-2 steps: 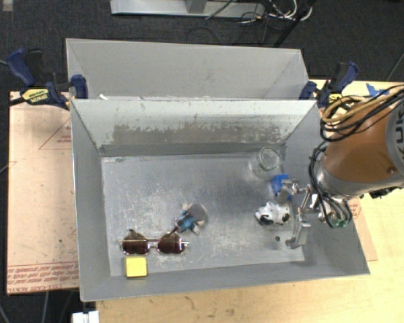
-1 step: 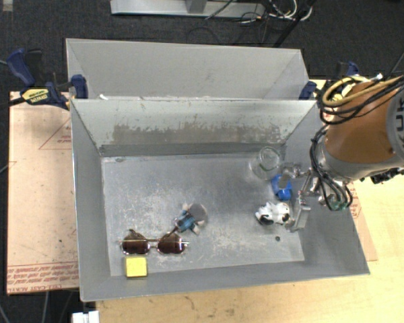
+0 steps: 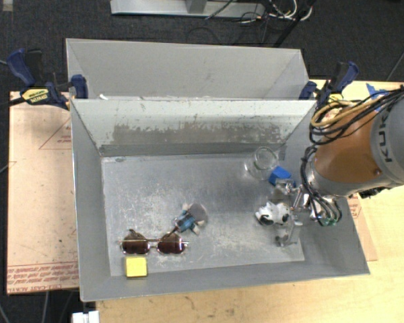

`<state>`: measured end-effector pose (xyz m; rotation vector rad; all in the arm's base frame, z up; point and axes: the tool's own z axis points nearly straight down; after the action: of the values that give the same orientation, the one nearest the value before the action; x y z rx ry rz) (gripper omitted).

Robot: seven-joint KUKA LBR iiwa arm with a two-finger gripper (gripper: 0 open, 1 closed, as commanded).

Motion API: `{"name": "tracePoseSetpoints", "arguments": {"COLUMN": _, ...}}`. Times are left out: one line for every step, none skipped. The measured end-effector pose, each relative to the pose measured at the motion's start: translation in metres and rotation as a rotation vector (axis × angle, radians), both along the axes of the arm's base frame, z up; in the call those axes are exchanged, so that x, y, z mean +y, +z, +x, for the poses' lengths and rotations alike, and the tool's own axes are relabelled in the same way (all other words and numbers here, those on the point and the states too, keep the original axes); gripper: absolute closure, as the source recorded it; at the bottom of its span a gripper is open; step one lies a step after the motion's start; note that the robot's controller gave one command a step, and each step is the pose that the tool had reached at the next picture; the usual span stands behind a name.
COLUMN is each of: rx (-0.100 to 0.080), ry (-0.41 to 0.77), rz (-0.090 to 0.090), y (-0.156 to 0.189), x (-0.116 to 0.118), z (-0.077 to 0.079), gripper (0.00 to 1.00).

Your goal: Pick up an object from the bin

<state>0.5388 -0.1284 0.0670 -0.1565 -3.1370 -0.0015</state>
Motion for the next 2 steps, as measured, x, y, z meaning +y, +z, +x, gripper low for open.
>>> {"name": "tracePoseSetpoints", "arguments": {"rx": -0.001, "ry": -0.062, "rz": 0.000, "y": 0.0025, "x": 0.0093, "z": -0.0008, "gripper": 1.00}}
{"name": "tracePoseSetpoints", "arguments": {"rx": -0.001, "ry": -0.062, "rz": 0.000, "y": 0.0025, "x": 0.0093, "z": -0.0008, "gripper": 1.00}}
